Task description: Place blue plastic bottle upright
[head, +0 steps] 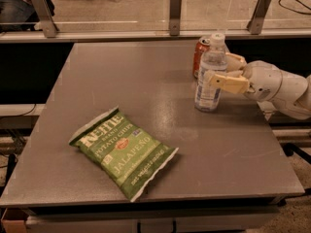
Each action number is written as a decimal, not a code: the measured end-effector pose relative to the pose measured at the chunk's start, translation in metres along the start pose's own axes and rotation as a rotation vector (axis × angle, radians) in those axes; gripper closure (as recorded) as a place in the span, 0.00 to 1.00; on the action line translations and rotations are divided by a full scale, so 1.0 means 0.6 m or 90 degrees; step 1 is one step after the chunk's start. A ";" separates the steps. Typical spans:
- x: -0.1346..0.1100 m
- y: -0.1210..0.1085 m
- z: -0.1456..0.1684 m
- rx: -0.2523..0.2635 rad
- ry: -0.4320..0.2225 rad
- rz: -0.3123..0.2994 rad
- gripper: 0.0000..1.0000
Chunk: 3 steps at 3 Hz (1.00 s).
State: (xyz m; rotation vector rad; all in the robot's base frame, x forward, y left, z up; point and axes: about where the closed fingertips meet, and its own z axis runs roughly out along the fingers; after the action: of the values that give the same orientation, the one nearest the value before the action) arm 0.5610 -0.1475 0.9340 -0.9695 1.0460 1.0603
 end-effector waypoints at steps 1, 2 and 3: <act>0.000 0.000 -0.001 0.000 0.000 0.000 0.12; 0.000 0.009 -0.020 0.014 0.006 0.001 0.00; -0.015 0.014 -0.040 0.028 0.026 -0.009 0.00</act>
Offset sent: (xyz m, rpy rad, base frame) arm -0.0163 -0.0304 -0.0097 -0.0121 0.0226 -0.0615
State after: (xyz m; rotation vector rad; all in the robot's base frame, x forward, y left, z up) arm 0.5472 -0.1704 0.9363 -0.9647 1.0899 1.0053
